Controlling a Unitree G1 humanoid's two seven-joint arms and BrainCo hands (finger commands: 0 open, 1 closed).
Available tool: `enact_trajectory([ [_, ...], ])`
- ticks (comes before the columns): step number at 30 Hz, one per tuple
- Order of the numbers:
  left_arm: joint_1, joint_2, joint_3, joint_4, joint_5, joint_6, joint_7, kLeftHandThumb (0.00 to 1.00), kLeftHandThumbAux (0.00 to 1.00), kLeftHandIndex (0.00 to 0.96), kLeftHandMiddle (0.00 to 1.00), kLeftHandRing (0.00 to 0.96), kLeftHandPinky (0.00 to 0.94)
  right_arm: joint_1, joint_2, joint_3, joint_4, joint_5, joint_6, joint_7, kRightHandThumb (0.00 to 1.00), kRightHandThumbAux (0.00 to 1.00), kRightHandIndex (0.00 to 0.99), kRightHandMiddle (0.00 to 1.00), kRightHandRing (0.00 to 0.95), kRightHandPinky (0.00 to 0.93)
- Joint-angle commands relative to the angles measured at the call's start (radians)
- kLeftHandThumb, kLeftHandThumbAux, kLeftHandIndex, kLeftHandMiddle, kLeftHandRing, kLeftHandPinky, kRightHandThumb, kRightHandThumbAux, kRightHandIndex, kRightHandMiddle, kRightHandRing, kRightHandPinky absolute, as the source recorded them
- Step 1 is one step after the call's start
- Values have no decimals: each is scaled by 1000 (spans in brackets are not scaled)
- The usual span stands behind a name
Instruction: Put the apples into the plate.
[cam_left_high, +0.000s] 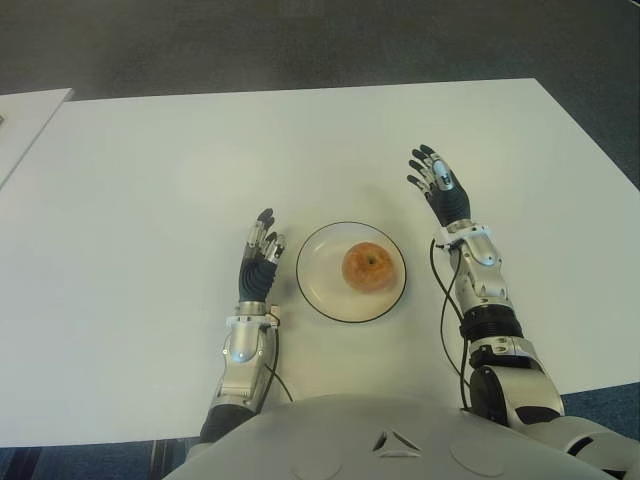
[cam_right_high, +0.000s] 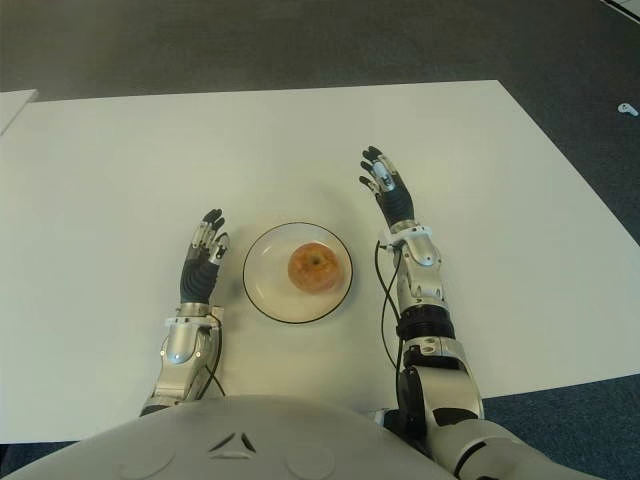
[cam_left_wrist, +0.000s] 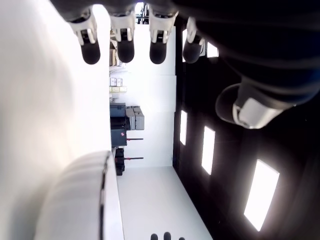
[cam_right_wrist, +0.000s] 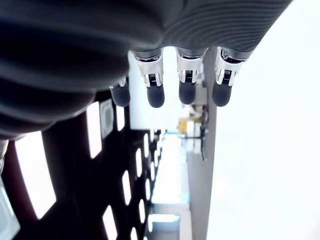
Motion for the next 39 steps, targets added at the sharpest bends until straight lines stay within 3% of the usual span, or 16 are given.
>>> enact_trajectory([
  [1, 81, -8, 3, 32, 4, 14, 8, 0, 466, 0, 2, 0, 0, 46, 61, -34, 7, 32, -16, -52, 104, 330, 38, 3, 0, 0],
  [5, 93, -7, 6, 25, -2, 9, 5, 0, 474, 2, 6, 0, 0, 74, 78, -33, 3, 8, -43, -74, 103, 343, 53, 11, 0, 0],
  [9, 131, -15, 7, -17, -34, 9, -5, 0, 484, 28, 20, 0, 0, 136, 82, 3, 9, -79, -120, -109, 94, 369, 59, 15, 0, 0],
  [12, 167, -17, 1, -71, -63, 38, -20, 0, 520, 53, 30, 0, 0, 201, 75, 39, 26, -152, -196, -123, 70, 404, 47, 11, 0, 0],
  [16, 210, -25, -15, -146, -83, 87, -24, 0, 595, 65, 35, 0, 0, 239, 73, 56, 47, -182, -238, -129, 49, 432, 36, 9, 0, 0],
  [22, 274, -46, -58, -270, -96, 171, -19, 0, 681, 78, 44, 0, 0, 259, 71, 69, 67, -189, -242, -129, 34, 434, 21, 5, 0, 0],
  [27, 283, -66, -51, -253, -31, 218, 47, 0, 695, 54, 31, 0, 0, 277, 80, 82, 67, -182, -248, -116, 40, 436, 4, 1, 0, 0],
  [36, 276, -61, -38, -215, -20, 178, 79, 0, 652, 32, 21, 0, 0, 322, 92, 100, 27, -165, -265, -103, 87, 464, 0, 0, 0, 0],
  [39, 320, -68, -58, -305, -31, 161, 74, 0, 648, 34, 23, 0, 0, 347, 92, 107, -9, -169, -248, -105, 95, 464, 0, 0, 0, 0],
])
